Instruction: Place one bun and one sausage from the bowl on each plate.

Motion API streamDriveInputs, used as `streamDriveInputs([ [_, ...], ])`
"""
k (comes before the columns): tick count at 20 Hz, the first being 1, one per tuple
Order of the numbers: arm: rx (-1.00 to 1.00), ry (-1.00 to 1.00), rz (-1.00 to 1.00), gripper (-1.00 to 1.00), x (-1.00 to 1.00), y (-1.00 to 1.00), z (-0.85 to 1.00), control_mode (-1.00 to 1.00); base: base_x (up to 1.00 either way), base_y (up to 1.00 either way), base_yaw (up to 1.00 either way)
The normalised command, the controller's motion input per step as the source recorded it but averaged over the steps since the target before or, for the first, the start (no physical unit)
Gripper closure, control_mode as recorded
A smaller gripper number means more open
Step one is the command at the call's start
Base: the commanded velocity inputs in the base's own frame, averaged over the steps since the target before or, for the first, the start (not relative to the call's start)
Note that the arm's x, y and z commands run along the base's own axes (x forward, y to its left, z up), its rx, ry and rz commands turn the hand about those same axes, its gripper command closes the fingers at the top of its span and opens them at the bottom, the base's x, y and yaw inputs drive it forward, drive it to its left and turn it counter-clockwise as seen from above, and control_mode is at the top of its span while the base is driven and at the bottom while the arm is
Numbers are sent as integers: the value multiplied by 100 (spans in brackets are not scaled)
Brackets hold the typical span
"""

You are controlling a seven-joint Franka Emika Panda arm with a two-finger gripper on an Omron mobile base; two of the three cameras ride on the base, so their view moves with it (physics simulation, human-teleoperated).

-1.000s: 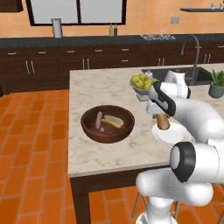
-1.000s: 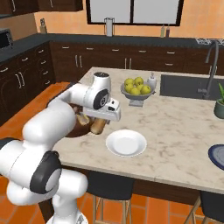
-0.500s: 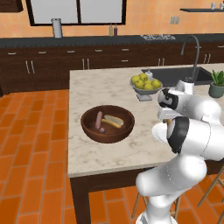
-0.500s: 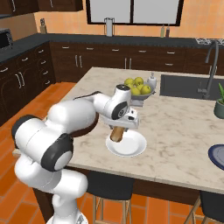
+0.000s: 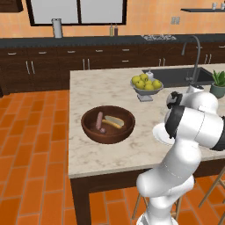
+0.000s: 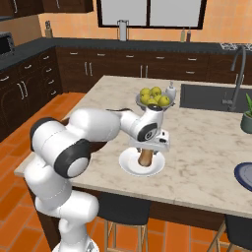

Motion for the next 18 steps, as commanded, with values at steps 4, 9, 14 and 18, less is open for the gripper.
streamDriveInputs([
  [4,0,0,0,100,0,-10,-28,-100,0,0,0],
  [9,0,0,0,100,0,-3,-15,-100,0,0,0],
  [14,0,0,0,-100,0,0,0,-100,0,0,0],
  [18,0,0,0,-100,0,0,0,-100,0,0,0],
])
